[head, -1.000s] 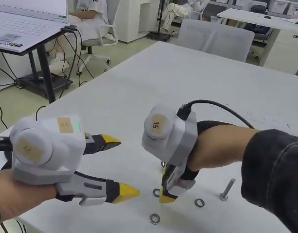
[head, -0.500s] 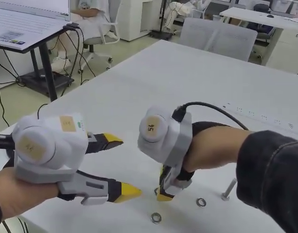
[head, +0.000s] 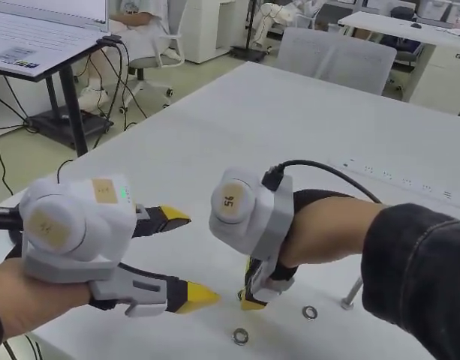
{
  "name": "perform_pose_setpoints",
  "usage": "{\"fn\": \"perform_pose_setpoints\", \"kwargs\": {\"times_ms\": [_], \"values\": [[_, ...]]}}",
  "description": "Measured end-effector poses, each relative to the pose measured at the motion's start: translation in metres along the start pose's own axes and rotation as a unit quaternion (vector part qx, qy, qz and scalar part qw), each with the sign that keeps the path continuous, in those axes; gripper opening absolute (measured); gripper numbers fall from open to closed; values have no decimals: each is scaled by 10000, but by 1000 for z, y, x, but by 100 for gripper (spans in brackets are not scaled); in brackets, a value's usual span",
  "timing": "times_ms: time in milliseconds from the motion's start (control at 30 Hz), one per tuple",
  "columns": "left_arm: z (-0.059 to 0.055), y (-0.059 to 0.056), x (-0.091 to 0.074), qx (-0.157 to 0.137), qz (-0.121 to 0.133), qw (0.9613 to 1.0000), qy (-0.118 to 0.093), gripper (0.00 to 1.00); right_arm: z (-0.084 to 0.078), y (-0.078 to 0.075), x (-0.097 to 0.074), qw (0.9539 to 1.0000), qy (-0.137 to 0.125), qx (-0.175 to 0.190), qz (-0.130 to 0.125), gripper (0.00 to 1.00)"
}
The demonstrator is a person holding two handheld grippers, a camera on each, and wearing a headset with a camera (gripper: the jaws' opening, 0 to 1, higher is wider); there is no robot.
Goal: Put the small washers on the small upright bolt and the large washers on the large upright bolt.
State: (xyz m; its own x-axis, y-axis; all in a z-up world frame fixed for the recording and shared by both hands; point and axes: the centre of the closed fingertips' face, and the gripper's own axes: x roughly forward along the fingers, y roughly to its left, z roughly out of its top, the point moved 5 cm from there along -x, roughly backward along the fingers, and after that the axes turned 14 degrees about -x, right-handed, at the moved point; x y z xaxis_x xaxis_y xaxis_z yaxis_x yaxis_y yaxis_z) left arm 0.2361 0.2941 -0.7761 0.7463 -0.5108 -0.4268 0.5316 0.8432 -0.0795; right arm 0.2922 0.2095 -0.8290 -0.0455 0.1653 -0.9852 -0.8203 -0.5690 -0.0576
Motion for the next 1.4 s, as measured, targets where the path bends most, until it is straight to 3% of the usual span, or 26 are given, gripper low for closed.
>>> {"fn": "perform_pose_setpoints", "kwargs": {"times_ms": [767, 1400], "values": [[-2, -3, 2, 24, -117, 9998, 128, 63, -1, -3, -1, 9999, -104, 68, -88, 13], [-6, -8, 7, -4, -341, 9992, 220, 64, -14, 5, -7, 9997, -99, 238, -39, 13]]}}
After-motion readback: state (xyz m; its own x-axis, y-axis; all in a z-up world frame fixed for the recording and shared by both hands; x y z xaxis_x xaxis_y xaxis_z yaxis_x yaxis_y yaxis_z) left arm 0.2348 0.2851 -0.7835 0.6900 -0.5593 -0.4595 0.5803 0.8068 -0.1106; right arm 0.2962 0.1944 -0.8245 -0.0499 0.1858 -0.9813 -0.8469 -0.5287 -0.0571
